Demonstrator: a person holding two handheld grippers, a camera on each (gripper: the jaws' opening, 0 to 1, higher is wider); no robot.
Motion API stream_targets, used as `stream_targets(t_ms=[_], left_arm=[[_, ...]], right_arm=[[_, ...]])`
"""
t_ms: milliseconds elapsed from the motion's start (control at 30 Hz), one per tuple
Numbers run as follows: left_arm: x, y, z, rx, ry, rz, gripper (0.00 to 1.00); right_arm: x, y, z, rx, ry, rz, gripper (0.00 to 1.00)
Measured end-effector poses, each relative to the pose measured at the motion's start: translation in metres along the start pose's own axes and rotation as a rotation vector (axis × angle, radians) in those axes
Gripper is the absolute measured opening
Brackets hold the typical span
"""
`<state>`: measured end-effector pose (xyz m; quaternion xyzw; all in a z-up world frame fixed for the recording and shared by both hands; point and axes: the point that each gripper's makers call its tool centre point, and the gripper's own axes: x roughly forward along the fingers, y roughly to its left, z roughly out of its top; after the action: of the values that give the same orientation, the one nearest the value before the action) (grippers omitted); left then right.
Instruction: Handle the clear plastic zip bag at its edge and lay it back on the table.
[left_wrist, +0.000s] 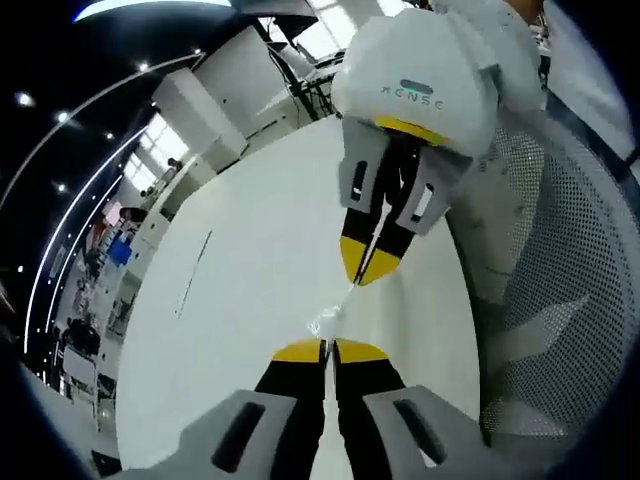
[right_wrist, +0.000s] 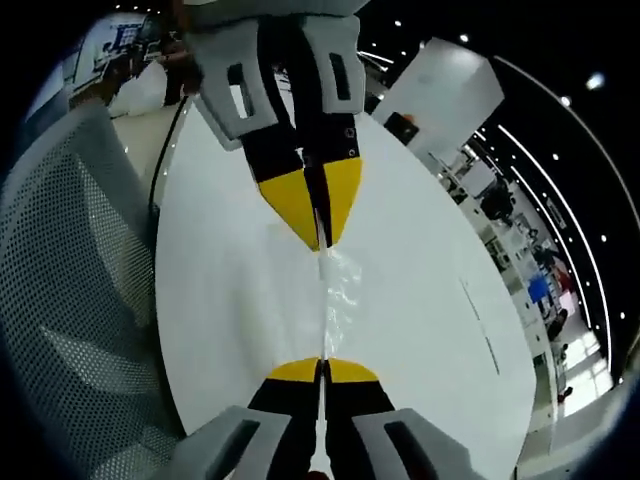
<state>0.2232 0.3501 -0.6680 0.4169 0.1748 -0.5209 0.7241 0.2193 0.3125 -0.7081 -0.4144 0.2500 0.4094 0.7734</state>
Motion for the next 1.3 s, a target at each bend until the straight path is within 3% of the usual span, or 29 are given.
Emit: stream_targets(t_ms=[167, 467, 1033, 1300], left_arm=[[0.004, -0.002, -0.006, -0.009, 0.017, -0.020, 0.00], [0.007, -0.004, -0.009, -0.009, 0.021, -0.040, 0.00], [0.007, -0.011, -0.008, 0.013, 0.026, -0.062, 0.00], [0.005, -0.017, -0.004, 0.061, 0.028, -0.074, 0.00]], right_arm=[[-0.001, -0.002, 0.002, 0.021, -0.021, -0.012, 0.04], [0.000, 0.000, 0.025, 0.037, -0.130, 0.004, 0.14], [0.004, 0.007, 0.045, -0.012, -0.170, 0.047, 0.10], [0.007, 0.012, 0.048, -0.055, -0.171, 0.077, 0.04]])
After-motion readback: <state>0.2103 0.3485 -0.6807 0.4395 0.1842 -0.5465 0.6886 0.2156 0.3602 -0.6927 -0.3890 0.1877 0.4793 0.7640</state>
